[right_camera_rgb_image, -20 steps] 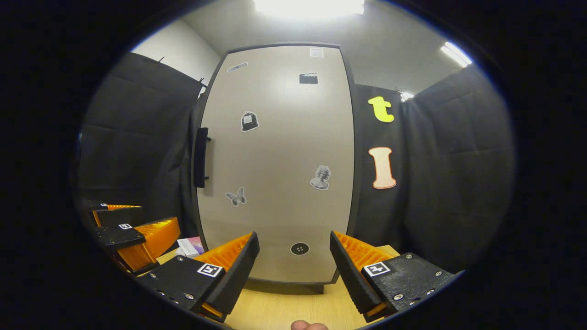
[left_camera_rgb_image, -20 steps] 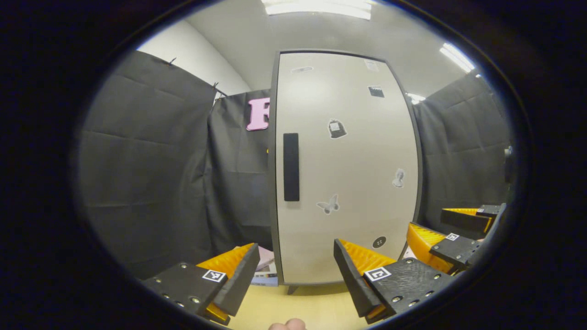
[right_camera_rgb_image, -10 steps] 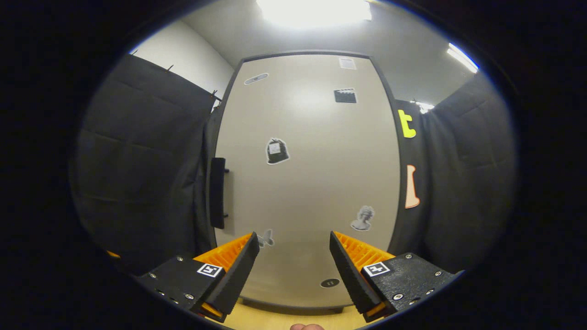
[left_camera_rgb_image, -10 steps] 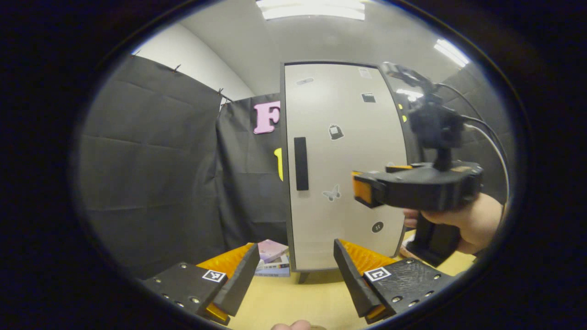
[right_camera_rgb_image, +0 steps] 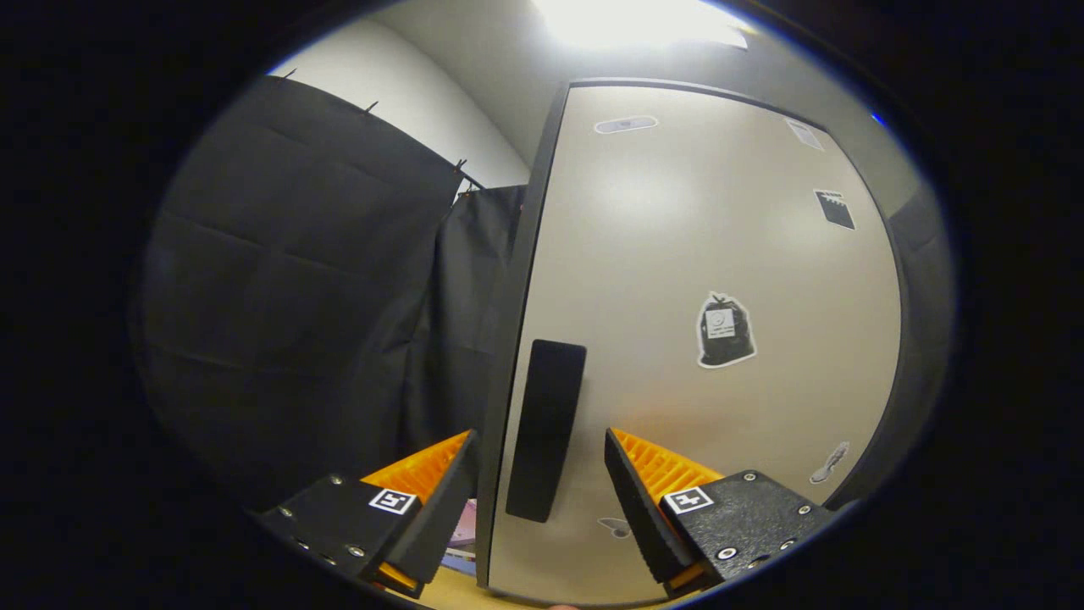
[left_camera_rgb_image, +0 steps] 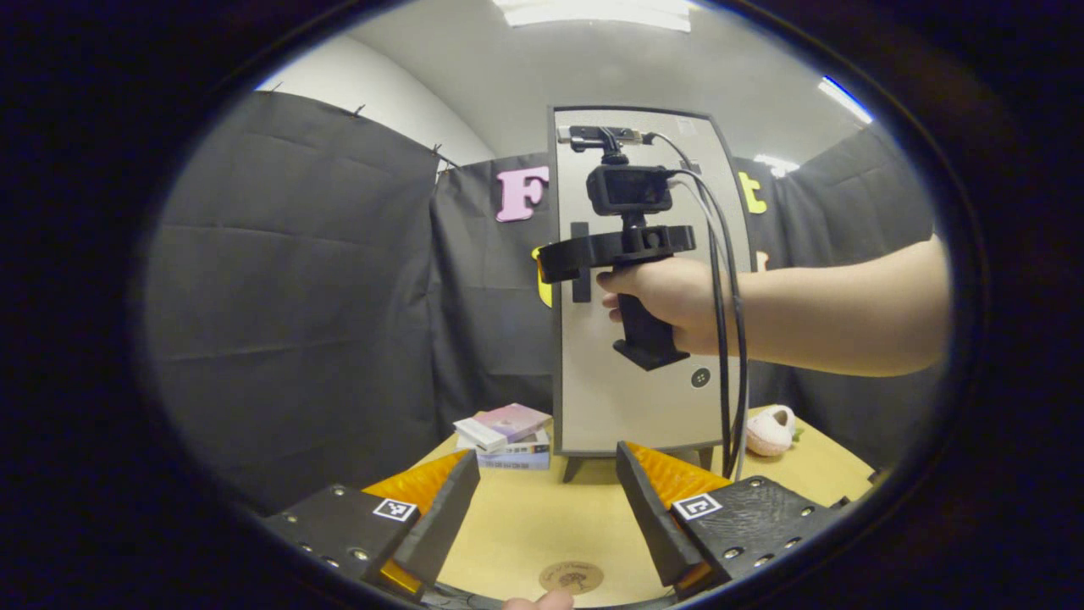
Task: Open the cabinet door with the right hand, grasp the bottle in the cabinet with the left hand and place it on the coaster, then close the cabinet door with the right hand.
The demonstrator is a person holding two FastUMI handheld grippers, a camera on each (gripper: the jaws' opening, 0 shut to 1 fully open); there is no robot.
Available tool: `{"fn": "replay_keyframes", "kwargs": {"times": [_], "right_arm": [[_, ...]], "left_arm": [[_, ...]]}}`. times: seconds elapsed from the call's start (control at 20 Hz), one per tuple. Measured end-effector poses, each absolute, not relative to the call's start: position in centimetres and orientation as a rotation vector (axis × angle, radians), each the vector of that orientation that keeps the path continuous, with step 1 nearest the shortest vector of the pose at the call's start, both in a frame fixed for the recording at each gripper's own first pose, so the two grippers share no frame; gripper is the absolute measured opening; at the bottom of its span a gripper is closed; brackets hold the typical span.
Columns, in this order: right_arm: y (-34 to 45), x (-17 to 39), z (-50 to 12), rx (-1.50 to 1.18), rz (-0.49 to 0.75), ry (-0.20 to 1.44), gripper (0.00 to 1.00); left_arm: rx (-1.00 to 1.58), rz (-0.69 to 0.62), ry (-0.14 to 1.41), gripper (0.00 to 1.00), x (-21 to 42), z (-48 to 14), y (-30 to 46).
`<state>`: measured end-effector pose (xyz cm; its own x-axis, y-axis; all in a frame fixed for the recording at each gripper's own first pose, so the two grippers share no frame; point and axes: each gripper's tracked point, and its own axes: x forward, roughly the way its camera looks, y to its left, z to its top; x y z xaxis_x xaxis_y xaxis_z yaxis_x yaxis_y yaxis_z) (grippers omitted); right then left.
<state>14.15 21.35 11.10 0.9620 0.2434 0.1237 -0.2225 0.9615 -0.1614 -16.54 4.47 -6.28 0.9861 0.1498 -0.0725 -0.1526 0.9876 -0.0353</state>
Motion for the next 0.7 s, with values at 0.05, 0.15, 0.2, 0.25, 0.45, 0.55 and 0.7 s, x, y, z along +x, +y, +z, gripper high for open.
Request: {"fn": "replay_keyframes", "kwargs": {"times": [0.05, 0.15, 0.2, 0.25, 0.45, 0.55, 0.7], "right_arm": [[21.0, 14.9, 10.9, -0.145, 0.220, -0.133, 0.87], [20.4, 14.8, 11.5, -0.120, 0.201, -0.138, 0.78], [20.6, 14.6, 11.4, -0.121, 0.213, -0.137, 0.72], [20.7, 14.8, 10.9, -0.135, 0.216, -0.128, 0.64], [21.6, 15.3, 10.6, -0.078, 0.256, -0.092, 0.35], [21.6, 15.2, 10.2, -0.068, 0.302, -0.077, 0.29], [21.7, 15.2, 10.1, -0.076, 0.344, -0.047, 0.23]], "left_arm": [[-0.047, 0.172, 0.069, 0.96, -16.9, -6.4, 5.1], [-0.068, 0.200, 0.076, 0.96, -17.5, -6.9, 6.0], [-0.075, 0.214, 0.081, 0.96, -17.8, -7.2, 6.4], [-0.080, 0.222, 0.085, 0.96, -17.9, -7.4, 6.6], [-0.090, 0.238, 0.080, 0.93, -18.4, -7.7, 7.0], [-0.095, 0.238, 0.092, 0.96, -18.5, -8.2, 6.9], [-0.096, 0.229, 0.100, 0.94, -18.3, -8.8, 6.6]]}}
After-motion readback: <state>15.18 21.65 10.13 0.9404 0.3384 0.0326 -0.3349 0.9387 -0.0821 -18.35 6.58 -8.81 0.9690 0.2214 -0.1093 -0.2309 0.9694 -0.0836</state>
